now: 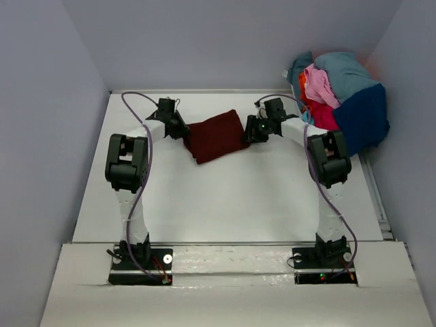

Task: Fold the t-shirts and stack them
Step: Fold the long partially folded tshirt into a neat square, then put the neatly folded tshirt into the corner of the board with the left arm

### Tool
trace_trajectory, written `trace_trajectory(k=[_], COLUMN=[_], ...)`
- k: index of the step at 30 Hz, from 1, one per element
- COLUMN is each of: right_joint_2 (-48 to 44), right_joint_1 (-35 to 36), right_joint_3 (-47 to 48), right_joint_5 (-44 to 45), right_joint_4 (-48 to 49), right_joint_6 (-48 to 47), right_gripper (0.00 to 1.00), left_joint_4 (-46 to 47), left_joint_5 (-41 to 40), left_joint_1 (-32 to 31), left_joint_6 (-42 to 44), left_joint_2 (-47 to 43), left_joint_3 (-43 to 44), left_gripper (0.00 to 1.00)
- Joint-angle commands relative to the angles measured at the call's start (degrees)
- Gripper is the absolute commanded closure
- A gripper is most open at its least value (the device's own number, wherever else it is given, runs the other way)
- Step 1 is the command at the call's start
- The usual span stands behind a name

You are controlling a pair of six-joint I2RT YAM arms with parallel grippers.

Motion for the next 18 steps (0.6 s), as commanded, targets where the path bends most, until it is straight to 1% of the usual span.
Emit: trace_trajectory(k=[1, 2, 4, 5, 8, 10, 11, 13, 14, 15, 16, 17, 18], right_joint_2=[-2.28, -2.72, -4.04, -4.39, -6.06, -6.42, -6.51, -7.03, -7.47, -9.3, -10.54, -11.86, -13.17], right_joint_1=[0.28, 0.28, 0.28, 0.28, 0.28, 0.28, 0.28, 0.28, 0.28, 0.28, 0.28, 0.28, 0.28], right_joint_3=[-3.64, -4.61, -6.28, -7.77, -10.24, -11.65, -12.09, -12.27, -12.53, -14.53, -16.2, -17.87, -19.46], right_joint_5=[2.31, 3.1, 3.55, 3.37, 3.02, 2.85, 2.32, 0.22, -0.4, -2.06, -2.69, -2.87, -2.87], right_joint_4=[3.58, 4.11, 5.17, 6.39, 8.85, 10.44, 10.79, 10.8, 10.53, 11.4, 14.37, 14.4, 16.57], right_joint_6=[1.26, 1.52, 2.14, 2.49, 4.25, 4.95, 5.04, 6.09, 6.88, 7.76, 10.12, 11.62, 12.77], right_gripper=[0.53, 0.54, 0.62, 0.68, 0.79, 0.8, 0.81, 0.84, 0.85, 0.86, 0.86, 0.86, 0.86], left_joint_4=[-0.68, -0.15, 1.34, 3.0, 5.12, 9.5, 10.48, 10.41, 9.71, 8.48, 6.55, 5.58, 4.96], left_joint_5=[-1.86, -1.42, 0.24, 1.12, 1.65, 3.67, 6.46, 8.94, 10.52, 12.19, 12.81, 12.82, 13.17], left_joint_1=[-0.22, -0.22, -0.22, -0.22, 0.3, 1.71, 2.24, 2.94, 3.55, 3.56, 3.56, 3.56, 3.56], left_joint_6=[1.54, 1.8, 3.11, 3.64, 6.18, 8.55, 9.79, 12.43, 13.92, 16.98, 18.4, 19.72, 20.69], left_joint_2=[0.88, 0.89, 0.19, -0.17, -2.45, -4.56, -5.09, -5.53, -5.27, -4.31, -3.95, -3.51, -2.99], left_joint_3=[2.12, 2.04, 0.81, -0.5, -2.79, -5.08, -6.04, -5.44, -4.65, -2.03, -0.88, 0.44, 2.72], left_gripper=[0.94, 0.94, 0.94, 0.94, 0.94, 0.94, 0.94, 0.94, 0.94, 0.94, 0.94, 0.94, 0.94])
